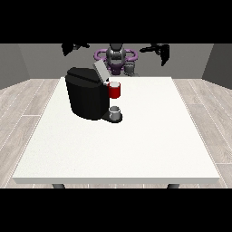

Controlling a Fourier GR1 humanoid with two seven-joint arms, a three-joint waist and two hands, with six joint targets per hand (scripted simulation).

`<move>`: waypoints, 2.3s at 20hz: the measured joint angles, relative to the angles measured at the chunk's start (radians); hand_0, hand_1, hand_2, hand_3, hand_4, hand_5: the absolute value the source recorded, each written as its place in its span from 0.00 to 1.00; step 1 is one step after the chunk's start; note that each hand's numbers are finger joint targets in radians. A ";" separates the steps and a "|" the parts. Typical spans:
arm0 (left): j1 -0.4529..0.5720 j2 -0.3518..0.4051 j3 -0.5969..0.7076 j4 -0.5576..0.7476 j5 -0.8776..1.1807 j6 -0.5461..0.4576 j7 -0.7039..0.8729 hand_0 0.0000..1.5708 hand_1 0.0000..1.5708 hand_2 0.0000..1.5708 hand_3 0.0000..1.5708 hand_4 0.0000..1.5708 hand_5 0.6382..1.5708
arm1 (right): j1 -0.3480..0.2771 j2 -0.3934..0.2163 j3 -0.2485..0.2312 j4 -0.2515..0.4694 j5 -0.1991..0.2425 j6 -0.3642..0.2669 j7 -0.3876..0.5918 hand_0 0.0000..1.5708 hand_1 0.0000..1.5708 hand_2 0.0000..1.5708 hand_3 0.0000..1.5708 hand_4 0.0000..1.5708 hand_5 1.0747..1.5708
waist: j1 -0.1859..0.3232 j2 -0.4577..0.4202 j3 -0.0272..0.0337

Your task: Insert the coffee pod into the coffee machine and close the lid

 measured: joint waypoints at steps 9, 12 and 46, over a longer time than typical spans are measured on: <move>0.112 -0.041 -0.025 -0.123 0.076 -0.038 0.023 0.00 0.00 0.00 0.00 0.07 1.00 | -0.090 -0.027 0.038 -0.064 -0.006 0.064 0.079 0.00 0.00 0.00 0.00 0.15 1.00 | 0.058 0.019 0.0002; 0.149 -0.062 -0.089 -0.185 0.110 -0.014 0.047 0.00 0.00 0.00 0.00 0.00 1.00 | -0.119 -0.023 0.050 -0.036 0.022 0.061 0.068 0.00 0.00 0.00 0.00 0.10 1.00 | 0.086 0.030 0.0002; 0.325 0.005 -0.186 -0.608 0.256 0.063 0.144 0.00 0.00 0.00 0.00 0.00 1.00 | -0.466 0.000 0.008 0.291 0.072 0.119 -0.039 0.00 0.00 0.00 0.00 0.00 1.00 | 0.072 0.297 -0.0022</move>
